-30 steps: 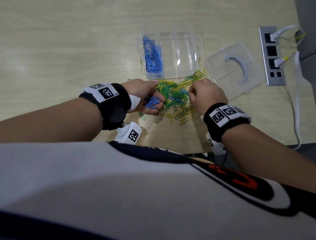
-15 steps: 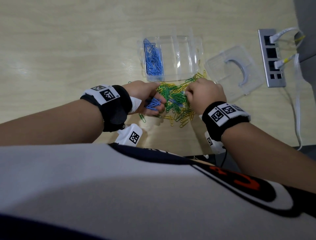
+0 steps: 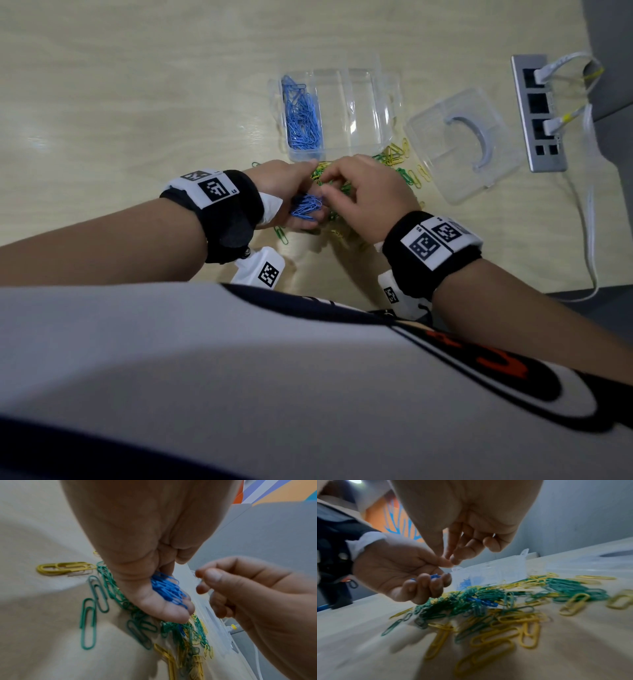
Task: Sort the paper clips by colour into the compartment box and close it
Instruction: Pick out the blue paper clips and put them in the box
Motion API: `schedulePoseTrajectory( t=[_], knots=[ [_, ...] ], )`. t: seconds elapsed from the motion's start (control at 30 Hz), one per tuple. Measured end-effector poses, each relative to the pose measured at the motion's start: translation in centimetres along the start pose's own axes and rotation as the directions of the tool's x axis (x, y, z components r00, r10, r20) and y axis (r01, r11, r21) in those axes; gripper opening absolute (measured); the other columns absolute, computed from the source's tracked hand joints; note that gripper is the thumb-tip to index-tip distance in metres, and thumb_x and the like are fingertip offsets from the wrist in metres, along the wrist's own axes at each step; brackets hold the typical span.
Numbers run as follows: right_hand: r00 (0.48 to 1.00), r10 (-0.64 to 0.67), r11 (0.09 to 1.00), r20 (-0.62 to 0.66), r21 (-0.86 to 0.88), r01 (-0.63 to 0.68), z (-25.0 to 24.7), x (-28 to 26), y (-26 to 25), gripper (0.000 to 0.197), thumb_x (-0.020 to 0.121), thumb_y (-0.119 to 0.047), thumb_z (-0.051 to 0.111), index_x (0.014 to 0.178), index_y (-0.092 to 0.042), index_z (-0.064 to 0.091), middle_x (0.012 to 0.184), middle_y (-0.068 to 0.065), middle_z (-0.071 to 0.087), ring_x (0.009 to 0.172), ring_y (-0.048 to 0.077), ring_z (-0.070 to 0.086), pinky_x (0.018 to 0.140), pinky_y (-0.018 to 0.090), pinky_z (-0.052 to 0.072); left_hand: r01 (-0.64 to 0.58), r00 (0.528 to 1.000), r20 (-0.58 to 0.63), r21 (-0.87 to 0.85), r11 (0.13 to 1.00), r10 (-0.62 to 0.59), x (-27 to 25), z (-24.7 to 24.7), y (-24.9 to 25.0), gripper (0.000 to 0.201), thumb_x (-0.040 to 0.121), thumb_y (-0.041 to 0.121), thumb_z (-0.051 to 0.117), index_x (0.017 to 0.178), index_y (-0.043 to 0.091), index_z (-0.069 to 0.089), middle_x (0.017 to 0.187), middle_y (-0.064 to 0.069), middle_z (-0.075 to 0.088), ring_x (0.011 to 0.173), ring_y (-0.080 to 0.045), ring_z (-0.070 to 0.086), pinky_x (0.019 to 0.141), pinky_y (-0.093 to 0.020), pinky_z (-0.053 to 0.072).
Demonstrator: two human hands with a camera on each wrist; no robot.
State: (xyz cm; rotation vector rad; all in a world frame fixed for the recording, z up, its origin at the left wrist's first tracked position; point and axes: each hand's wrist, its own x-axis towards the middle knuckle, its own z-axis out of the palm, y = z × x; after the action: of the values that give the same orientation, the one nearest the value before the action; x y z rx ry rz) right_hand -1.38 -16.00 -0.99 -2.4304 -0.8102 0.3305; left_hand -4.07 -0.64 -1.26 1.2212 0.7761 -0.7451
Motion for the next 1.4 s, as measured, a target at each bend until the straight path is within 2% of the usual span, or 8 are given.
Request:
schedulePoseTrajectory(
  t=[0.07,0.2,0.37,0.83,1.0,1.13,1.2,1.4],
  knots=[
    [0.997,0.07,0.995,-0.026,-0.071,-0.072,-0.1,0.1,1.0,0.013,0.089,-0.025,0.058,0.099,-0.02,0.064,0.098,-0.002,0.058,0.086,0.017,0.055,0.077,0.031,0.046,0.025,1.0,0.01,0.038,0.999,-0.025,-0.2,-0.1,0.0,0.054,0.101,0.046,0.028,0.083,0.005,0.058,0.068,-0.011,0.057,0.056,-0.016,0.056,0.057,-0.023,0.054],
    [0.975,0.172,0.944,0.142,-0.307,-0.122,0.2,0.1,3.2,0.011,0.089,-0.023,0.058,0.097,-0.023,0.065,0.105,0.002,0.053,0.095,0.026,0.056,0.08,0.033,0.044,0.019,1.0,0.014,0.06,0.998,-0.02,-0.3,-0.4,-0.1,0.056,0.101,0.045,0.025,0.08,0.006,0.058,0.064,-0.01,0.056,0.056,-0.016,0.054,0.058,-0.022,0.053],
    [0.974,0.21,0.9,0.086,-0.407,-0.158,0.0,0.4,4.0,0.019,0.091,-0.018,0.053,0.104,-0.021,0.067,0.11,0.006,0.056,0.096,0.029,0.058,0.082,0.038,0.045,0.017,1.0,0.008,0.057,0.998,-0.017,0.0,-0.8,-0.2,0.056,0.101,0.046,0.026,0.08,0.006,0.06,0.064,-0.01,0.058,0.056,-0.016,0.056,0.059,-0.023,0.054],
    [0.974,0.184,0.863,0.133,-0.497,-0.096,0.8,0.4,3.2,0.021,0.09,-0.029,0.051,0.102,-0.018,0.064,0.103,0.002,0.059,0.091,0.026,0.058,0.086,0.038,0.04,0.035,0.999,0.014,0.048,0.998,-0.036,0.2,-1.0,-0.2,0.057,0.101,0.046,0.027,0.081,0.006,0.061,0.056,-0.007,0.06,0.059,-0.016,0.057,0.06,-0.023,0.054],
    [0.986,0.14,0.963,0.095,-0.243,-0.114,-0.1,0.1,2.0,0.007,0.086,-0.029,0.056,0.085,-0.023,0.06,0.085,-0.007,0.055,0.08,0.017,0.054,0.077,0.033,0.045,0.027,1.0,0.011,0.044,0.999,-0.028,0.2,-0.7,-0.3,0.055,0.101,0.045,0.028,0.083,0.005,0.062,0.063,-0.009,0.061,0.062,-0.017,0.058,0.061,-0.023,0.055],
    [0.98,0.009,0.995,0.197,-0.1,0.011,0.2,0.2,-0.2,0.014,0.086,-0.032,0.059,0.094,-0.023,0.067,0.091,-0.004,0.063,0.086,0.016,0.056,0.073,0.029,0.042,-0.014,0.999,-0.044,-0.041,0.999,0.013,0.6,-0.4,-0.5,0.042,0.099,0.04,0.041,0.1,0.001,0.059,0.088,-0.013,0.066,0.07,-0.023,0.064,0.06,-0.033,0.058],
    [0.989,0.039,0.997,0.145,-0.073,-0.028,0.5,0.3,-0.1,0.015,0.088,-0.03,0.057,0.098,-0.024,0.066,0.095,-0.004,0.063,0.087,0.015,0.055,0.074,0.028,0.041,-0.017,0.999,-0.042,-0.042,0.999,0.015,0.6,-0.4,-0.5,0.042,0.099,0.04,0.041,0.101,0.002,0.059,0.086,-0.013,0.066,0.069,-0.022,0.064,0.061,-0.033,0.058],
    [0.971,0.198,0.904,0.137,-0.409,-0.127,1.8,0.2,2.4,0.018,0.093,-0.035,0.053,0.098,-0.019,0.061,0.101,0.002,0.058,0.091,0.025,0.057,0.079,0.037,0.046,0.03,0.999,0.023,0.051,0.998,-0.031,0.2,-1.0,-0.5,0.058,0.101,0.047,0.027,0.082,0.005,0.062,0.065,-0.009,0.061,0.06,-0.017,0.059,0.066,-0.026,0.055]
  ],
)
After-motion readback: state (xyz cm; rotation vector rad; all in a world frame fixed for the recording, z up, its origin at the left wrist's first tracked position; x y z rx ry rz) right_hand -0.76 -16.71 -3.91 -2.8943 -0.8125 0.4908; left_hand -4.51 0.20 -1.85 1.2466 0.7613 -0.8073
